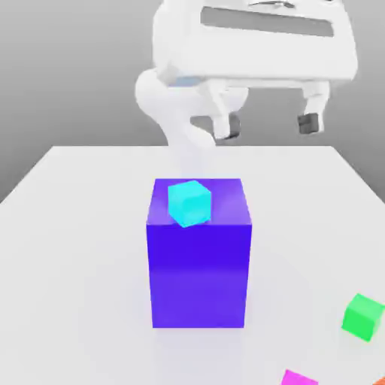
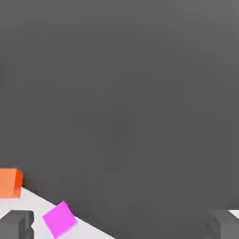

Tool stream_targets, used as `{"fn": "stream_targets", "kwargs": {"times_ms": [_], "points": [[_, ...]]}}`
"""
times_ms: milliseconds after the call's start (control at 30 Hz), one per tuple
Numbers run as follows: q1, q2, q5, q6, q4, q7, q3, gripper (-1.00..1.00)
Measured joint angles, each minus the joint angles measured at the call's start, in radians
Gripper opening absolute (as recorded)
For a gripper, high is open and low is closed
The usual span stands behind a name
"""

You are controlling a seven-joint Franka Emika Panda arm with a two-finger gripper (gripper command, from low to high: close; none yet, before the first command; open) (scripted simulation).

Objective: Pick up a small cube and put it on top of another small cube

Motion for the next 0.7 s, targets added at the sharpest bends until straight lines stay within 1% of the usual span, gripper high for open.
{"fn": "stream_targets", "kwargs": {"times_ms": [267, 500, 633, 667, 700], "points": [[0.043, 0.289, 0.003, 0.076, 0.021, -0.204, 0.029, 0.00], [0.061, 0.539, -0.059, 0.148, 0.039, -0.335, 0.057, 0.00], [0.065, 0.684, -0.070, 0.246, 0.067, -0.348, 0.059, 0.00], [0.064, 0.709, -0.070, 0.265, 0.073, -0.349, 0.059, -1.00], [0.064, 0.709, -0.070, 0.265, 0.073, -0.349, 0.059, -1.00]]}}
